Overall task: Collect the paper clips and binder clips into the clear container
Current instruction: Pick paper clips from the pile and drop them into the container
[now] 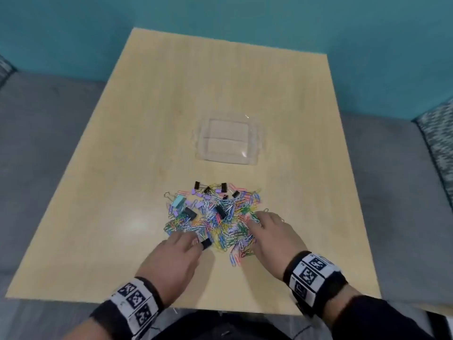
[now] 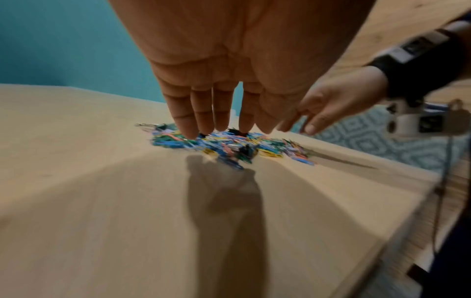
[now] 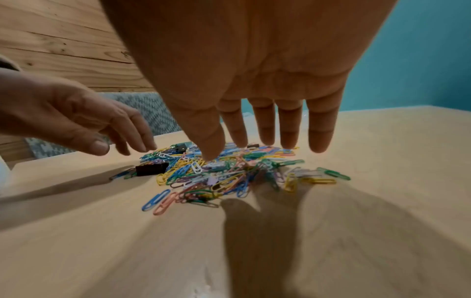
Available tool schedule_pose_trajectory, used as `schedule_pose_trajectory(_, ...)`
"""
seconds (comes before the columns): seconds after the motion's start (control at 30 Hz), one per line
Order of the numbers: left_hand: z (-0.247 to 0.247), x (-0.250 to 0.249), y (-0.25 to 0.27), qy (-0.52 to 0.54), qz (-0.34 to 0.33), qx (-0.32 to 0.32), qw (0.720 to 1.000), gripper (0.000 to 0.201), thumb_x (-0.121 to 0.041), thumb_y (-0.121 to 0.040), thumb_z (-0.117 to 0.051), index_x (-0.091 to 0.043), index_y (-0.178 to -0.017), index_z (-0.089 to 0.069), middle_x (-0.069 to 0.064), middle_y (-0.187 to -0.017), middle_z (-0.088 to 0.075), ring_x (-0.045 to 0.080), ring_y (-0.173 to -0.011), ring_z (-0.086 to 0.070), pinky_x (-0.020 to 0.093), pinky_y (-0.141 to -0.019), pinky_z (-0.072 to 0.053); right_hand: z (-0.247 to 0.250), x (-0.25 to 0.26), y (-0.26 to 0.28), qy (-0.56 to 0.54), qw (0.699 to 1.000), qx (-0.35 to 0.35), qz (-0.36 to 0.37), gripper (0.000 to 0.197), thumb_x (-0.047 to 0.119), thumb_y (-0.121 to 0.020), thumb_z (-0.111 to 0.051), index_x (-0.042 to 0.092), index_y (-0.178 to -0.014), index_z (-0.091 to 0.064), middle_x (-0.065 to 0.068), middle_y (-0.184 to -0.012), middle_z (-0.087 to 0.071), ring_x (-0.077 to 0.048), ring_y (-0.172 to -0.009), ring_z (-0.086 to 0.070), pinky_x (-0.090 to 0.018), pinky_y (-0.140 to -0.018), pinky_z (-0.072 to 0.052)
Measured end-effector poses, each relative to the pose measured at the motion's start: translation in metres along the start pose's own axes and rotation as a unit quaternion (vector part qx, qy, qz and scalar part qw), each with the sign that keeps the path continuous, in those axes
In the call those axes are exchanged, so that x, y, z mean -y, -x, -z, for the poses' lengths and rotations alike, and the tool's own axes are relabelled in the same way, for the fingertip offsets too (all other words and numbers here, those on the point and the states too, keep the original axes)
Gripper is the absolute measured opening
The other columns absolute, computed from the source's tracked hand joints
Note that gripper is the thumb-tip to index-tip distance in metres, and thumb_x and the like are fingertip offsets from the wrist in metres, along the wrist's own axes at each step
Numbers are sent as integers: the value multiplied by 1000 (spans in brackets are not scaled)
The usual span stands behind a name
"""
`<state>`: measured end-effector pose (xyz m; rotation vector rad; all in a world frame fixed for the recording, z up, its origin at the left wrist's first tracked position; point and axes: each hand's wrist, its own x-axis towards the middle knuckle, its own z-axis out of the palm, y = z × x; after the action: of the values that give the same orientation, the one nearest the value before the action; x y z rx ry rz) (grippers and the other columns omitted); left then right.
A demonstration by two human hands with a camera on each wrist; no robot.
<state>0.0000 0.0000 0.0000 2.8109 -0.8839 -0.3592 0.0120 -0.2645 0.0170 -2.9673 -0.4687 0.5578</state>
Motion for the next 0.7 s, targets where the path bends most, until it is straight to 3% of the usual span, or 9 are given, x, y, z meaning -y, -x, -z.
schedule_pose_trajectory(0.07,-5,-10,-5,-3,-15,7,1000,37,-29,-82,-42,-14,-110,-59,11,-123,-55,33,-110,-51,43,-80,-53,-4,3,-8,-33,998,30,-37,77,44,-84,-60,25,-145,-18,-10,-155,-14,-34,-141,-14,-50,-105,-34)
schedule_pose_trajectory(0.13,-12,-20,-6,-9,-34,12,999,40,-31,-82,-43,-15,-114,-58,13,-131,-52,35,-120,-48,45,-91,-49,-9,6,-16,-42,996,47,-60,103,60,-74,-63,31,-147,3,-4,-158,9,-31,-144,7,-52,-109,-27)
schedule_pose_trajectory(0.23,-19,-27,-4,-8,-45,21,999,38,-32,-80,-46,-16,-113,-59,14,-133,-52,36,-125,-46,45,-96,-46,-22,5,-24,-33,993,86,-80,118,69,-67,-64,33,-146,17,-3,-156,21,-30,-143,18,-58,-109,-19)
schedule_pose_trajectory(0.33,-22,-27,4,0,-19,32,999,40,-33,-79,-48,-17,-114,-58,14,-135,-50,35,-128,-42,46,-96,-46,-26,5,-27,-18,993,96,-72,113,69,-70,-60,29,-147,13,-5,-157,18,-32,-143,17,-59,-111,-14)
schedule_pose_trajectory(0.43,-23,-18,10,44,117,5,992,51,-40,-82,-55,-18,-128,-48,13,-140,-42,35,-128,-37,48,-93,-46,-27,4,-25,-28,996,72,-49,102,64,-76,-58,30,-148,6,-5,-158,12,-30,-144,13,-55,-112,-15)
schedule_pose_trajectory(0.53,-18,-2,7,92,244,-34,965,67,-52,-77,-62,-15,-131,-46,12,-126,-49,34,-107,-46,47,-83,-50,-24,4,-17,-46,996,40,-63,99,63,-76,-60,29,-148,-1,-5,-159,2,-29,-145,6,-51,-113,-19)
schedule_pose_trajectory(0.6,-15,3,2,105,240,-55,964,63,-50,-77,-62,-14,-127,-50,10,-113,-51,32,-94,-47,45,-76,-51,-22,2,-9,-68,992,25,-102,97,65,-77,-59,27,-148,-6,-6,-158,-4,-29,-144,-1,-48,-111,-25)
schedule_pose_trajectory(0.7,-14,-4,-8,78,156,-27,984,64,-37,-73,-74,-20,-129,-46,10,-112,-51,31,-93,-48,45,-73,-52,-23,3,-3,-91,986,24,-137,89,61,-80,-56,26,-147,-10,-5,-156,-11,-27,-141,-8,-45,-106,-31)
